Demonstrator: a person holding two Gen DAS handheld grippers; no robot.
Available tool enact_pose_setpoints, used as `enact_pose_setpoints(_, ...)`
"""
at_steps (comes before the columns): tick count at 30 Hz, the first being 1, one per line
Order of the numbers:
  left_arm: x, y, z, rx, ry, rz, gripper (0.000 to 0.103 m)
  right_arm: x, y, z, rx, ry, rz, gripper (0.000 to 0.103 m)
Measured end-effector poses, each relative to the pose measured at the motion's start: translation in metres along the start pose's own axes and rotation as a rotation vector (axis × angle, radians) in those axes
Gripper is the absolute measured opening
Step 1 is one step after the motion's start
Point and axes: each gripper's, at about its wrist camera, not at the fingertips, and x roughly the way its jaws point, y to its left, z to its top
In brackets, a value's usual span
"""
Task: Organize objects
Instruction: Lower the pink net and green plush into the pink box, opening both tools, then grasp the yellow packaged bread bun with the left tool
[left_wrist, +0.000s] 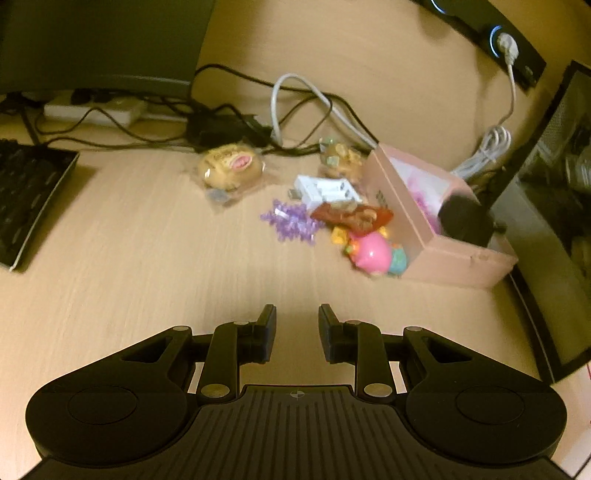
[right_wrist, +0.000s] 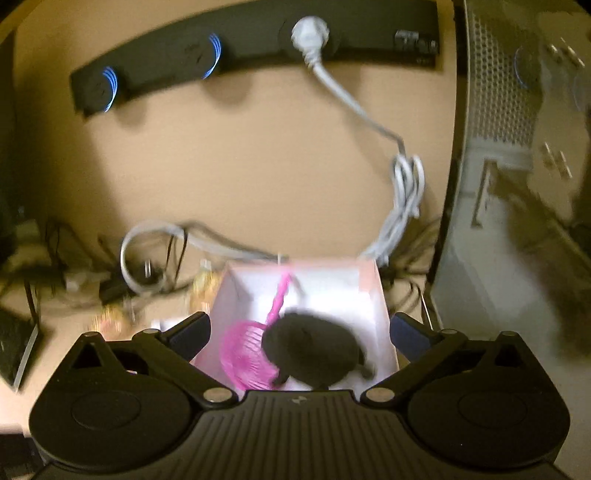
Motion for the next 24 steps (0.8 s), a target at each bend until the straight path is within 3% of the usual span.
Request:
enact_pose_setpoints(3,0.007,-0.002,0.026,0.075,-0.059,0.032,0.027,-0.011,0.005,-0.033,-0.054,0.025,-0.015,0.103)
enact_pose_setpoints(8,0.033,-0.008,0.082,0.303,-0.115,0.109,0.028,-0.021,0.019,-0.085,-0.106,0.087,-0.019,0.103)
enact_pose_setpoints(12,0.067,-0.005,0.112,0.463,-0.065,0.163,0.029,-0.019,0.027,-0.107,-0.094,0.139,-0.018,0.103)
enact_pose_setpoints(18,0.117,0.009,0.126,0.571,0.085,0.187,0.032,-0.017,0.029,-0.115,-0.055,0.175,-0.021,0.103)
enact_pose_setpoints(24,0.142,0.004,0.134,0.579,0.091,0.142,0.051,-0.012,0.027,-0.121,-0.022,0.213,-0.035,0.103)
